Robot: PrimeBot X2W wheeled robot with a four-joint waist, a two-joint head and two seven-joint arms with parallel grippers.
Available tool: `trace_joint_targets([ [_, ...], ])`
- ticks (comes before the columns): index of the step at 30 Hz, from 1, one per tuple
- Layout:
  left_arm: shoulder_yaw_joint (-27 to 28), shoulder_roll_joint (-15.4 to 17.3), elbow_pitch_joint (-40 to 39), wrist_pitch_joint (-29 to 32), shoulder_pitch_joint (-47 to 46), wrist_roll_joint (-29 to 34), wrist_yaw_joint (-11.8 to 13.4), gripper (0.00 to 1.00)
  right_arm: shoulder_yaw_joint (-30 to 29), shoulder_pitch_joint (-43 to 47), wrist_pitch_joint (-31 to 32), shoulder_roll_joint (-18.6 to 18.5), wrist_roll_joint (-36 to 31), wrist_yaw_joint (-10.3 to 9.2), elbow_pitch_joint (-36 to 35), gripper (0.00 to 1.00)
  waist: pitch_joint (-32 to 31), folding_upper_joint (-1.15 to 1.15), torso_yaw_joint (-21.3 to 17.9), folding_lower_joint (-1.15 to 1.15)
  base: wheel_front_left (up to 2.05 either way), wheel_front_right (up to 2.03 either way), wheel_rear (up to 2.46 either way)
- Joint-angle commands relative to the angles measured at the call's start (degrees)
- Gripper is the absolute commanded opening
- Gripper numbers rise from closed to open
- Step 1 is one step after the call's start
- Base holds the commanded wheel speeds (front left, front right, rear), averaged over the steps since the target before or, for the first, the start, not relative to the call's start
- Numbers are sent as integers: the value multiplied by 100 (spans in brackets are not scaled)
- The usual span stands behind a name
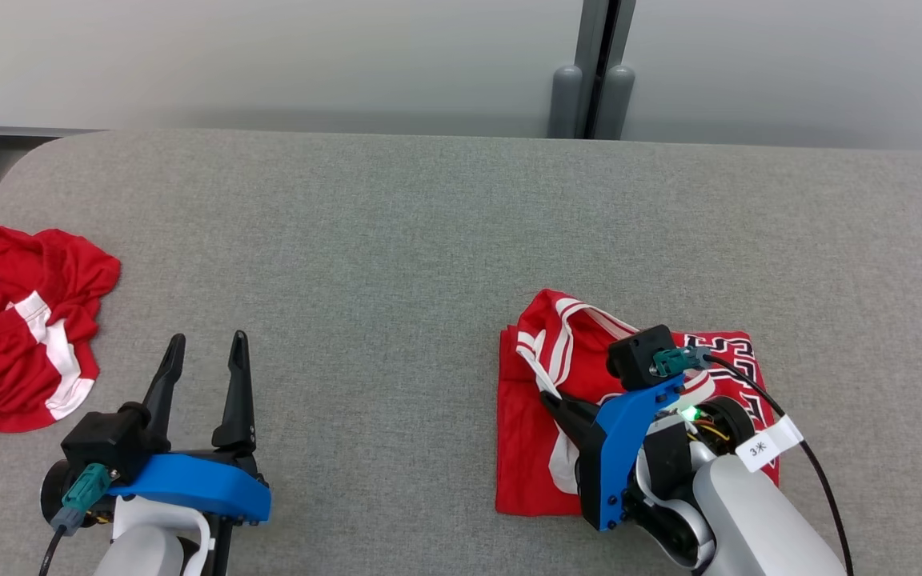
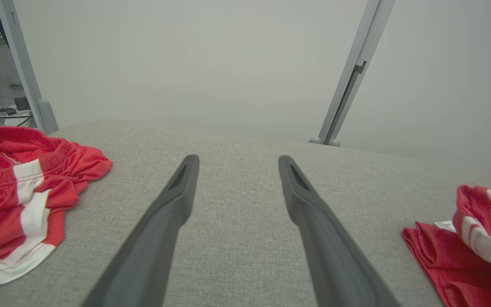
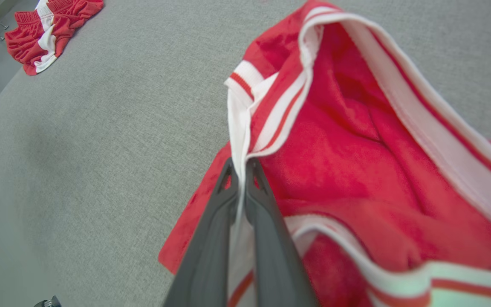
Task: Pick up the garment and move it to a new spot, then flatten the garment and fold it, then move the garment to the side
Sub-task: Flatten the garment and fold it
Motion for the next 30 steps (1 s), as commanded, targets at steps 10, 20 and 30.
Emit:
trace_joint_targets([
  [10, -15, -34, 130, -23, -99, 40, -67, 100, 398, -474, -438, -21, 419, 3, 873, 100, -18, 0, 107, 0, 0, 0, 0],
  [20, 88, 23, 117, -25, 73, 23, -37, 100, 1047, -352, -1067, -31, 2228, 3, -146, 100, -196, 0, -57, 0, 0, 0, 0],
  [30, 154, 73, -40, -26, 197, 4, 23, 100, -1261, 497, -1112, -24, 200, 3, -897, 100, -245, 0, -245, 0, 0, 0, 0],
])
